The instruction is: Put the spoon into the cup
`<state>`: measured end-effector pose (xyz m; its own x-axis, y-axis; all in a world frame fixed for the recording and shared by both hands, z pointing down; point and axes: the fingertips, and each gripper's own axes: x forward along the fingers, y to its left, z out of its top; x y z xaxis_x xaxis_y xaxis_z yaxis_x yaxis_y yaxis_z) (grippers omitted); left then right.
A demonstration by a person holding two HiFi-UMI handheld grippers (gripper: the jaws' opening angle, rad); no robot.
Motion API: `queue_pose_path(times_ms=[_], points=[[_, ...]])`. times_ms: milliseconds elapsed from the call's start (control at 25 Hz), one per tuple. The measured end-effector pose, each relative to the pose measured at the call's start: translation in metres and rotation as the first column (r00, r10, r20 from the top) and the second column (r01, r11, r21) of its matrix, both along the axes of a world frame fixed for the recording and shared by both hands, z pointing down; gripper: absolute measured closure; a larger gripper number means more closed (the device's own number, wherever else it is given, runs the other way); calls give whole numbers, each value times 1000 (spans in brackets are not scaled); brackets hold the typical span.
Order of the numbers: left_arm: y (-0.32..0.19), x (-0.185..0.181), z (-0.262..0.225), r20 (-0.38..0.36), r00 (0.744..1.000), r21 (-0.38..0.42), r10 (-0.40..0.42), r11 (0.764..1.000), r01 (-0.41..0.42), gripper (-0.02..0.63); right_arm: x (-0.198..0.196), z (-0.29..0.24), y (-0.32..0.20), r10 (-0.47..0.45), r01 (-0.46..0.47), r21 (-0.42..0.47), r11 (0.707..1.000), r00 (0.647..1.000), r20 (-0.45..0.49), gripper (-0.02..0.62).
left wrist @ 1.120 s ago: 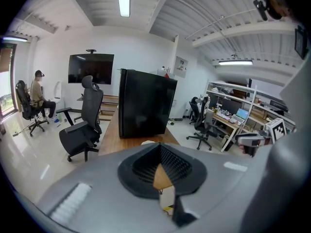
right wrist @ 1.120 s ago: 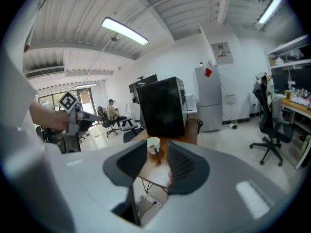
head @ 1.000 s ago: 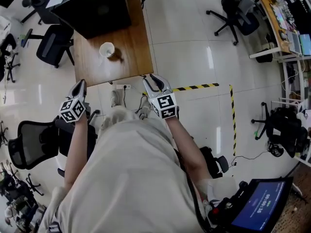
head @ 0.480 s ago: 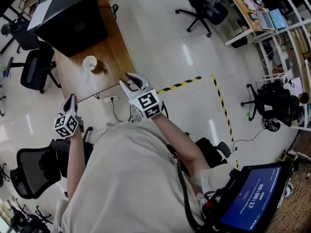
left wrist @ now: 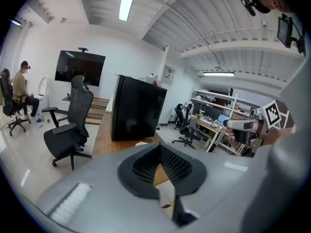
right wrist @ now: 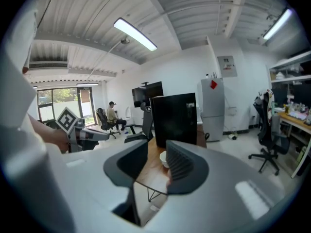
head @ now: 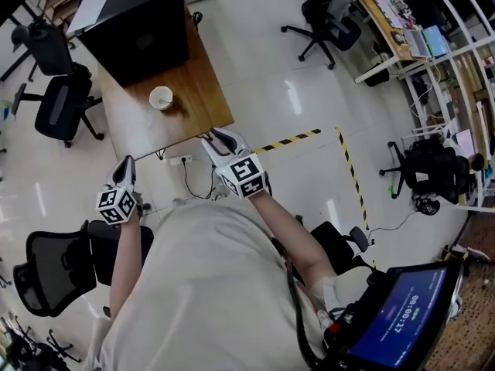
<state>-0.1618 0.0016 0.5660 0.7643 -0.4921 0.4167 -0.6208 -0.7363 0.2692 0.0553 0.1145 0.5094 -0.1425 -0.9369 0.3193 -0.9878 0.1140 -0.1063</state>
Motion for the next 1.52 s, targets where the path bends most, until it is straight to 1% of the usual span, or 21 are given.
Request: queue_pose_path(times_ms=[240,400,520,640,760,880,1000,1120,1240,1280,1400,1520], points=[[9,-42,5,-20,1000,-26,0,1000,-1,601,-39,7,9,17,-17,-43,999,1000,7,476],[18,-65,13,-45,999,-48,-2,999,0,601,-60,20,18,49,-45,-82,996,998,47,476],[25,-78,20,-59,998,-64,10,998,-14,601,-71,32,25,72,-66,-119,991,996,54,476],[29,-88,30,-51,999,-85,19,996,-24,601,-73,39,29,91,-82,-141,987,994,55,476],[33,-98,40,-32,999,-95,8,995,-11,601,-69,44,33,92,-82,-142,986,994,60,476],[33,-108,40,-8,1000,-74,-27,997,27,601,-61,47,31,75,-63,-138,988,994,81,476],[37,-117,35,7,996,-61,-90,994,90,601,-52,52,30,44,-30,-139,990,994,100,476],[46,-121,30,8,987,-68,-162,984,162,601,-39,51,31,16,-1,-130,992,993,114,475],[54,-109,26,8,982,-71,-190,979,191,601,-22,51,31,11,7,-118,993,989,150,478],[56,-103,24,11,981,-68,-192,979,193,601,-17,52,33,13,6,-117,993,988,157,494],[63,-87,21,13,981,-62,-195,979,196,601,-2,59,41,16,1,-132,991,991,129,539],[68,-72,24,9,981,-65,-194,979,194,601,15,65,46,32,-13,-146,989,992,123,554]])
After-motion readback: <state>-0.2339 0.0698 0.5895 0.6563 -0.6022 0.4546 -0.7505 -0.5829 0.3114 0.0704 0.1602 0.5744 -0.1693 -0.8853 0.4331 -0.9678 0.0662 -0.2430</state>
